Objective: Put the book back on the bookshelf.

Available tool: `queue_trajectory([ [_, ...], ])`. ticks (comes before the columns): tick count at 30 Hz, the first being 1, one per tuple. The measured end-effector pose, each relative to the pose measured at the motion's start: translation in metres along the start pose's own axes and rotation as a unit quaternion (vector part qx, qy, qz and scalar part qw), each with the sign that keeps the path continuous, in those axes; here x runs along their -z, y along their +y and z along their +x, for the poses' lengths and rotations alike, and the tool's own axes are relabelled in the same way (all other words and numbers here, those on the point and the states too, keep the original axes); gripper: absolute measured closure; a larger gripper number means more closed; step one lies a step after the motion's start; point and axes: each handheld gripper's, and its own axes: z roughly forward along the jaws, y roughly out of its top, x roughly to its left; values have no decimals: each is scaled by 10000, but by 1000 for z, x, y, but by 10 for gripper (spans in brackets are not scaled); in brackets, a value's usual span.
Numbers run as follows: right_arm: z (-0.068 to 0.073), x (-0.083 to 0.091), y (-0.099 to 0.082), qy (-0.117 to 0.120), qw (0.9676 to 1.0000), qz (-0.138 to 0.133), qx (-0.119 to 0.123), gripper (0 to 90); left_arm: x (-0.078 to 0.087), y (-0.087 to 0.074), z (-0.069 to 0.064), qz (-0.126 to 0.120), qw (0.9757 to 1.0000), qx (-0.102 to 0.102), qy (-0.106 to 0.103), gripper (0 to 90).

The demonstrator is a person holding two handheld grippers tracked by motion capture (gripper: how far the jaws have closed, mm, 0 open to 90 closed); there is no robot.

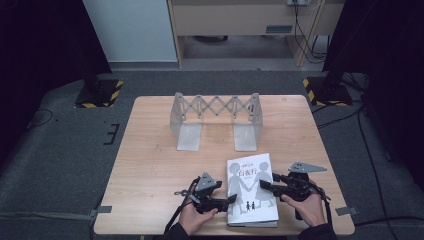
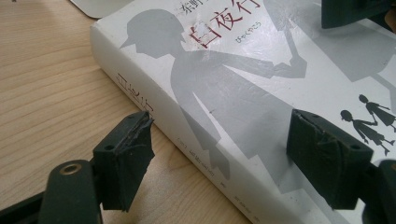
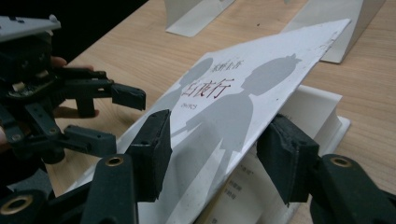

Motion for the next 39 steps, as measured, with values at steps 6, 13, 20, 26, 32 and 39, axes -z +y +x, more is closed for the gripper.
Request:
queue_trajectory([
  [6, 4, -6, 3, -74, 9999, -115, 86, 382, 0, 1, 0, -3, 10000, -21, -1, 212],
  [13, 2, -3, 7, -167, 9996, -216, 124, 370, 0, 1, 0, 4, 10000, -21, -6, 211],
  [20, 3, -1, 7, -189, 9993, -284, 126, 357, 1, 1, 1, 11, 10000, -5, -18, 209],
  [26, 7, -6, 7, -120, 9993, -292, 192, 346, 1, 2, 1, 4, 9999, -112, 97, 204],
  [32, 2, -11, 0, 17, 10000, -58, -55, 438, 0, 1, 3, 42, 10000, -8, 54, 203],
  [39, -5, -15, -5, 171, 9991, 185, -335, 496, -1, 0, 3, 34, 10000, 15, 26, 203],
])
